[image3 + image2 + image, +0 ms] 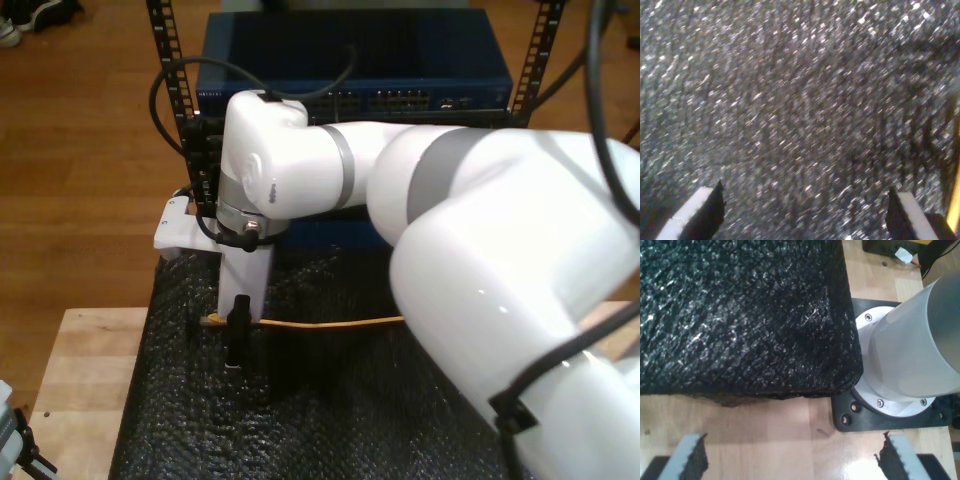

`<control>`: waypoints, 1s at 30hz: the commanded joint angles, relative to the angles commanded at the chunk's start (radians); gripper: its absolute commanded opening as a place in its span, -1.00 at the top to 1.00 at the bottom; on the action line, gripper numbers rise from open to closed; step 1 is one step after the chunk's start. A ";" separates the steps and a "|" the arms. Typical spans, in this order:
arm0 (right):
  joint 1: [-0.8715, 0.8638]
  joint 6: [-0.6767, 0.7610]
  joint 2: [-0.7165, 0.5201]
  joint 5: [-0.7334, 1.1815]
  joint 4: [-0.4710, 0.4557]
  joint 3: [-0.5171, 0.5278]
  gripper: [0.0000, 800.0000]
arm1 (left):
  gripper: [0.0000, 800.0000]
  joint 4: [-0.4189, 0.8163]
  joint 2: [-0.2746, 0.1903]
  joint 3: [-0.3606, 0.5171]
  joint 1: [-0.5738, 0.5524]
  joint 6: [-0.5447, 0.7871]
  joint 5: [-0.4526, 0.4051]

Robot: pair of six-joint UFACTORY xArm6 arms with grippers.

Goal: Grab the cable and plug it in

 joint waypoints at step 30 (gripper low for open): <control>0.031 -0.011 0.147 -0.074 -0.209 -0.124 -1.00 | -1.00 0.000 0.044 -0.002 -0.034 -0.017 -0.034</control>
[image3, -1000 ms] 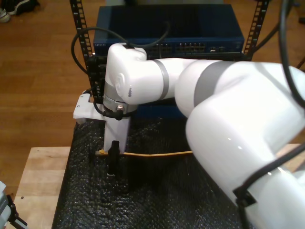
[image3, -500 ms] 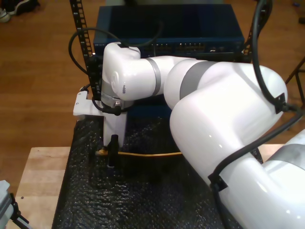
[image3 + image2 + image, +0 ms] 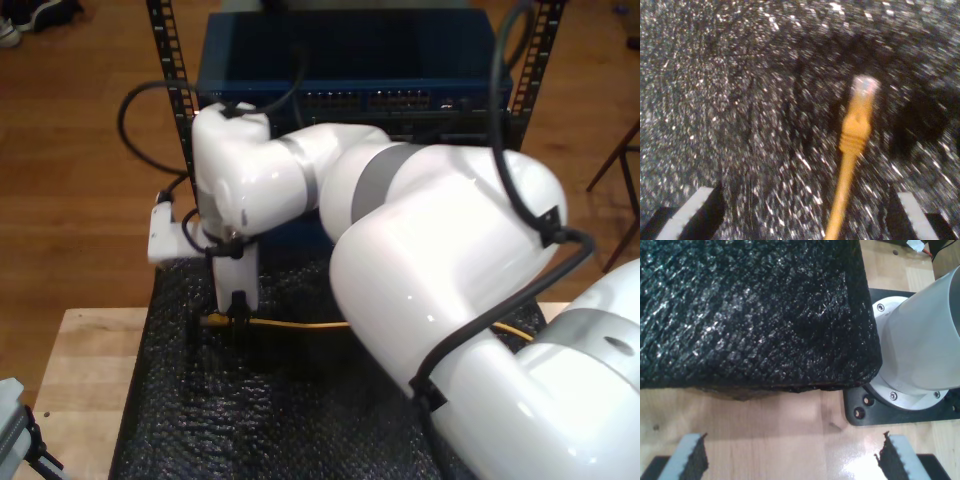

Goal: Grab the cable and plug it in

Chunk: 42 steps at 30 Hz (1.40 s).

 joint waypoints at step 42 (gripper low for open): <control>0.014 0.167 0.020 -0.157 -0.144 0.018 -0.99 | -1.00 0.000 0.011 0.002 -0.014 0.002 -0.031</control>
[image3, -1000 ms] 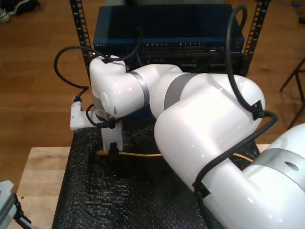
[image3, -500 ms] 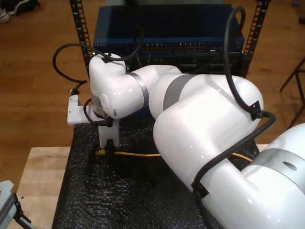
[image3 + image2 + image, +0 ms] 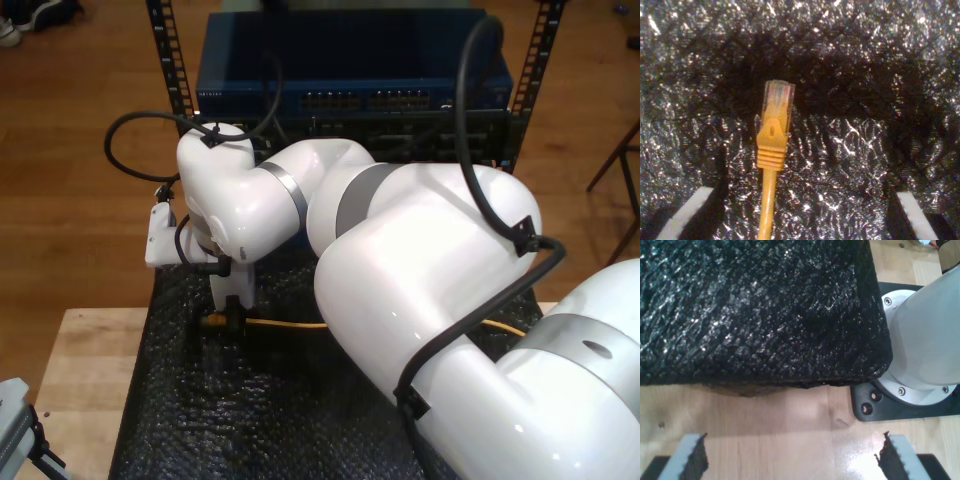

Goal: Grab the cable and plug it in

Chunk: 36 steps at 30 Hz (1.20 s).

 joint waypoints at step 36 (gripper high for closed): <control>0.038 0.072 -0.006 0.003 0.002 0.005 -0.50 | -1.00 0.000 0.002 0.000 -0.018 -0.002 -0.006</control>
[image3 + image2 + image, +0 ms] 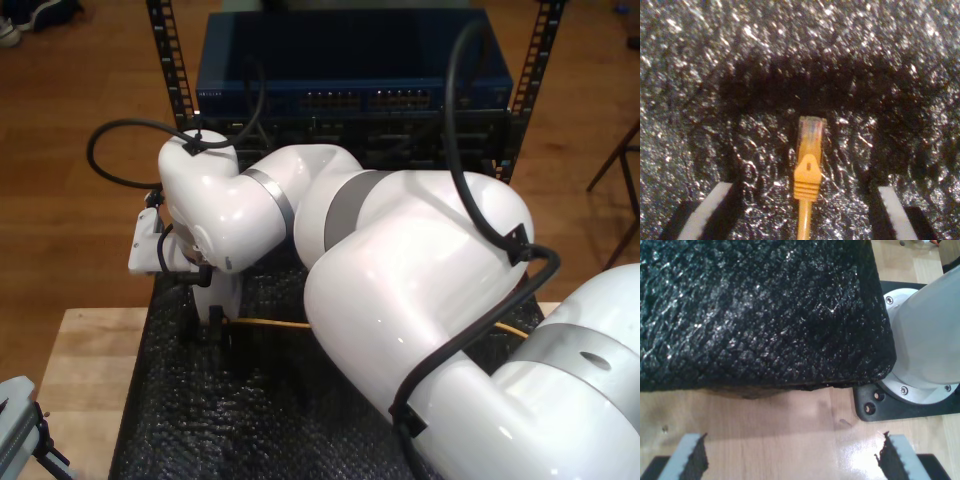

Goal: Grab the cable and plug it in

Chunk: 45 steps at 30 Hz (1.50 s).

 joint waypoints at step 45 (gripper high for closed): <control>0.002 0.003 0.002 -0.002 -0.021 -0.002 0.15 | -1.00 0.000 0.008 -0.002 -0.006 0.000 -0.008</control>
